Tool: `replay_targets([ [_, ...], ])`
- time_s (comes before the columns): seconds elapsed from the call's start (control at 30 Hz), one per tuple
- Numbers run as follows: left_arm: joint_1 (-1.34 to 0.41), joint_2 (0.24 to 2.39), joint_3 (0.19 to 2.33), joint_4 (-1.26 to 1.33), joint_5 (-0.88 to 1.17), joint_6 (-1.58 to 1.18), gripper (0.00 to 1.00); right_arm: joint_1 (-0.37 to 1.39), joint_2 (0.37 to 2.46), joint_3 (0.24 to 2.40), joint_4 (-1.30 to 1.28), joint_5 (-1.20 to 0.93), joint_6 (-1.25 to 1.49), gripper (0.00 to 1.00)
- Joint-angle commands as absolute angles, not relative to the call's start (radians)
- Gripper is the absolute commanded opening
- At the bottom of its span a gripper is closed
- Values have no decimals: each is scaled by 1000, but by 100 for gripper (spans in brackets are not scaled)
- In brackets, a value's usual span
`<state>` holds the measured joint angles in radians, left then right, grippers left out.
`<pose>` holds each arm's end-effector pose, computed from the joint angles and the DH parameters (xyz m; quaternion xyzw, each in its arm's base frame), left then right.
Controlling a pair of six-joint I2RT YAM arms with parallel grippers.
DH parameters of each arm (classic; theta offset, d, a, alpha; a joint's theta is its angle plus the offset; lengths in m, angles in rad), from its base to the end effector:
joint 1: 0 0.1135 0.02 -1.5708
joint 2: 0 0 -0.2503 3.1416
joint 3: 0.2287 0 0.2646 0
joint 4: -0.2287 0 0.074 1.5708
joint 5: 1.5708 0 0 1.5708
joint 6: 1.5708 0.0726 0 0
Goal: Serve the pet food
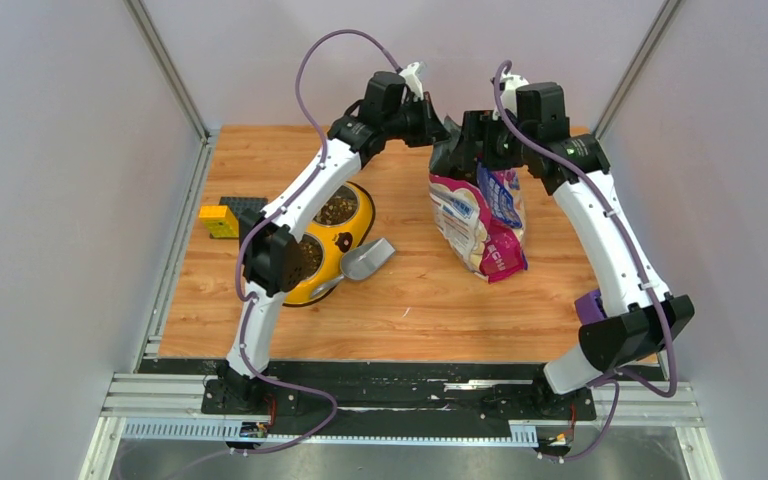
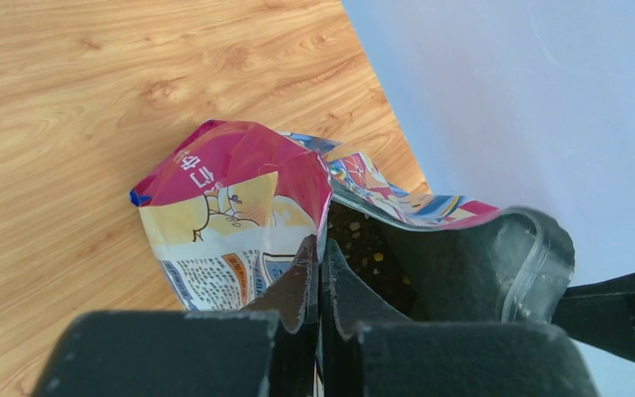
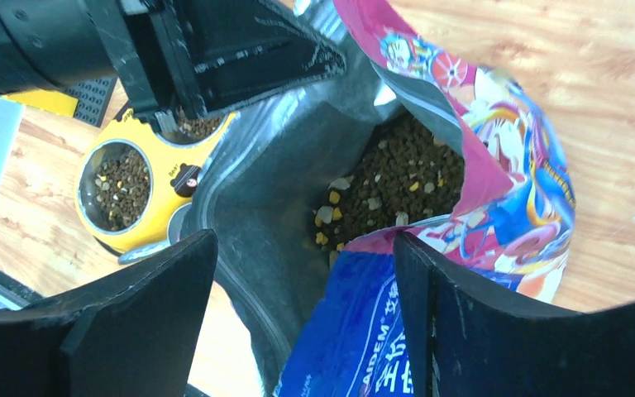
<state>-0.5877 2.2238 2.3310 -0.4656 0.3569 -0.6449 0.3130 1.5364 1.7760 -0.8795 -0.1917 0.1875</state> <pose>0.4477 -0.3288 0.3497 0.0780 0.8113 -0.4431 0.3732 0.3421 0.1252 0.3963 -0.0986 0.8851 0.1935 0.4117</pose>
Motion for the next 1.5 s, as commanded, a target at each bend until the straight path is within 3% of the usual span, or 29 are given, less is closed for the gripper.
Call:
replay_targets([
  [0.0,-590,2204,2334,-357,384,-652,0,323,1584,1868,-832,-119,110,77],
  [0.53,-590,2191,2335,-415,357,-635,3,322,1687,2000,-787,35,-114,83],
  [0.7,-588,2184,2335,-459,345,-614,6,315,1725,2004,-801,-76,-245,84],
  [0.87,-582,2173,2336,-499,338,-615,17,297,1764,2016,-824,-204,-296,80],
  [0.97,-578,2161,2333,-524,332,-624,28,296,1790,2039,-828,-202,-295,69],
  [1.07,-578,2135,2323,-574,287,-614,49,296,1811,2052,-825,-162,-282,48],
  [1.13,-578,2116,2304,-601,250,-598,56,296,1818,2052,-816,-128,-262,39],
  [1.33,-580,2090,2278,-667,245,-565,66,296,1826,2028,-798,-107,-217,16],
  [1.47,-588,2084,2275,-709,275,-543,72,296,1834,2022,-793,-112,-191,12],
])
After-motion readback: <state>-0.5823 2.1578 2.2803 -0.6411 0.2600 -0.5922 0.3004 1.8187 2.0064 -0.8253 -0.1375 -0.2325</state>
